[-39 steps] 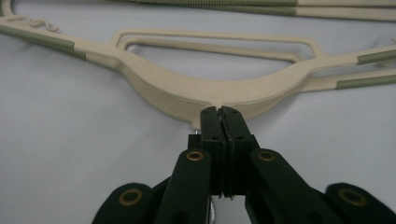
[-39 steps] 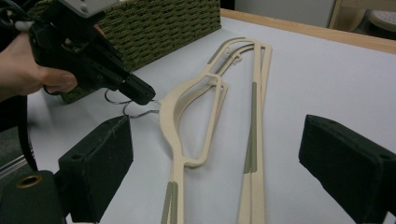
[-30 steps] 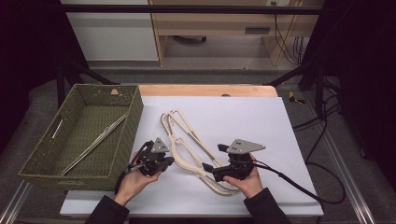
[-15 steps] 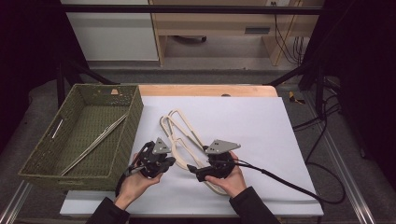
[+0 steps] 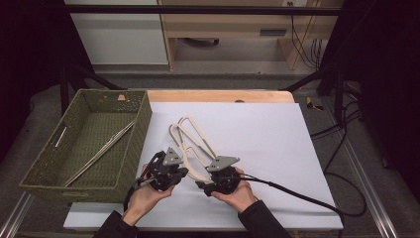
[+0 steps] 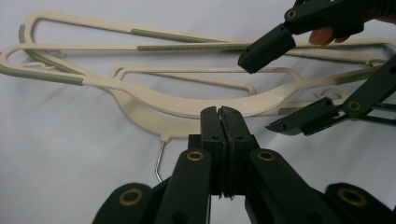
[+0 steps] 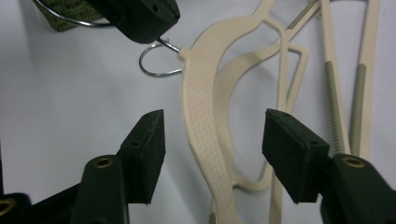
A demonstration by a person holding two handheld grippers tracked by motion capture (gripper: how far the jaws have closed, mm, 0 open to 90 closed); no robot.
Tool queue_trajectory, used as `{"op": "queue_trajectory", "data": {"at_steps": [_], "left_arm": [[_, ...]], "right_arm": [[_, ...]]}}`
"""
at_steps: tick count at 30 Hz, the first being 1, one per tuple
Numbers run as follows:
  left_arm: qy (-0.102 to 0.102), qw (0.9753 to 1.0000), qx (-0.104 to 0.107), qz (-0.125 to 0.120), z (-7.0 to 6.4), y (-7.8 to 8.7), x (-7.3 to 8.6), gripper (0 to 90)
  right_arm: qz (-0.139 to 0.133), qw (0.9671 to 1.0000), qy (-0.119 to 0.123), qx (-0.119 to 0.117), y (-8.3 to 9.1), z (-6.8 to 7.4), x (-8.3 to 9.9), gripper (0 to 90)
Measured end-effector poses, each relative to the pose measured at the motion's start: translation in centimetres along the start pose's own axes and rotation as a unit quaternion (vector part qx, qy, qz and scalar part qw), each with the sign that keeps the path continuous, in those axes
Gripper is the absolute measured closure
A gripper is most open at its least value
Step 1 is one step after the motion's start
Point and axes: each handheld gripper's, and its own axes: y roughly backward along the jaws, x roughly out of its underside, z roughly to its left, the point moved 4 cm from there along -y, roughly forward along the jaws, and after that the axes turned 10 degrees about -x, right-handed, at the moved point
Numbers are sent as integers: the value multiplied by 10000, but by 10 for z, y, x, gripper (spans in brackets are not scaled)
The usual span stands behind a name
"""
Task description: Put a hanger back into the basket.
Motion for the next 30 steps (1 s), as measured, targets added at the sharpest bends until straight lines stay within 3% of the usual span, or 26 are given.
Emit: {"op": "queue_trajectory", "data": {"at_steps": [9,12,18,21,25,30], "left_arm": [[-6,10000,-41,-10,-3,0,0,886],[-53,10000,-71,2,-4,-1,0,885],[-52,10000,-32,-22,-2,0,0,883],[31,9998,55,-168,-1,3,-1,873],[152,9978,133,-636,6,17,-6,683],[396,9917,119,-1221,22,41,-10,436]], "right_arm": [[70,9998,171,54,-2,1,2,627],[96,9997,223,-58,-3,3,3,709],[104,9994,325,-70,-3,3,3,721],[90,9993,349,-20,-3,3,3,727],[174,9989,435,50,-2,2,4,751],[215,9989,395,121,2,1,3,755]]}}
